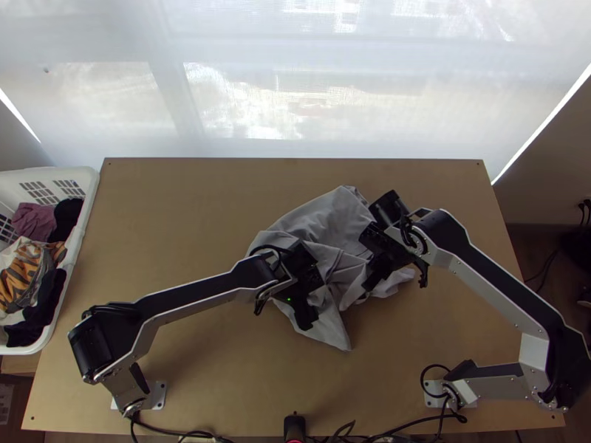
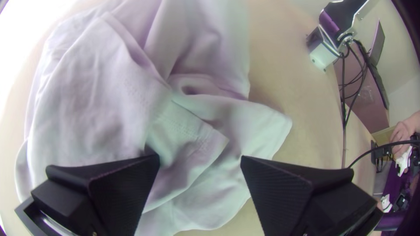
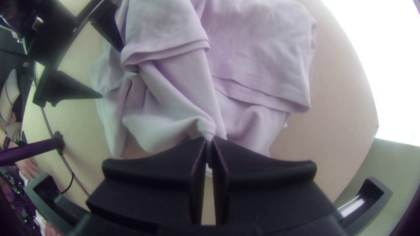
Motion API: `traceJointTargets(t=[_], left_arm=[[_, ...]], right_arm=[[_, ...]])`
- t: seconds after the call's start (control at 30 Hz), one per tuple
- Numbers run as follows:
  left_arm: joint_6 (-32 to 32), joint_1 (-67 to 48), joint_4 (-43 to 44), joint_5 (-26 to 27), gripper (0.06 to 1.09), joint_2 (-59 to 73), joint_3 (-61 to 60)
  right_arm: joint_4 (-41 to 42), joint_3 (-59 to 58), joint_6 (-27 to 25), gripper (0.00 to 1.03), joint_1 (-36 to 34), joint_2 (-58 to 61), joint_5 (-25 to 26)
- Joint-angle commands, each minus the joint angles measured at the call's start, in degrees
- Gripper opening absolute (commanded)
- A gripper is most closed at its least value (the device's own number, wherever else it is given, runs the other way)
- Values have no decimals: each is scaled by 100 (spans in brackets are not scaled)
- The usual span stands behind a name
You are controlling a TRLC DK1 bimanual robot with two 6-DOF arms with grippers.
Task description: Fold the t-shirt
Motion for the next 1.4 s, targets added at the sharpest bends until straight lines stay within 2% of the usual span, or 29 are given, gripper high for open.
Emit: traceJointTargets(t=[0.0,0.03,0.1,0.13,0.17,0.7,0.83,1.03,1.37], left_arm=[[-147,-8,290,2,65,322,173],[-208,45,404,-25,54,331,173],[-226,124,553,-42,25,366,226],[-243,176,527,-77,14,410,279],[-270,238,536,-95,9,418,296],[-577,765,-62,-262,9,-751,270],[-841,809,-79,-253,9,-874,147],[-1043,897,-71,-236,9,-865,50],[-1052,1416,-536,-192,9,-1313,32]], right_arm=[[-74,14,1,3,-43,-66,16],[-92,14,1,3,-52,-101,16],[-118,-12,-8,3,-69,-171,16],[-127,-30,1,3,-78,-198,16],[-127,-48,1,3,-95,-233,16],[-285,-83,1,3,-201,-637,16],[-285,-171,-17,3,-166,-664,16],[31,-636,-193,3,-52,-567,51],[365,-1058,-219,3,-342,-672,51]])
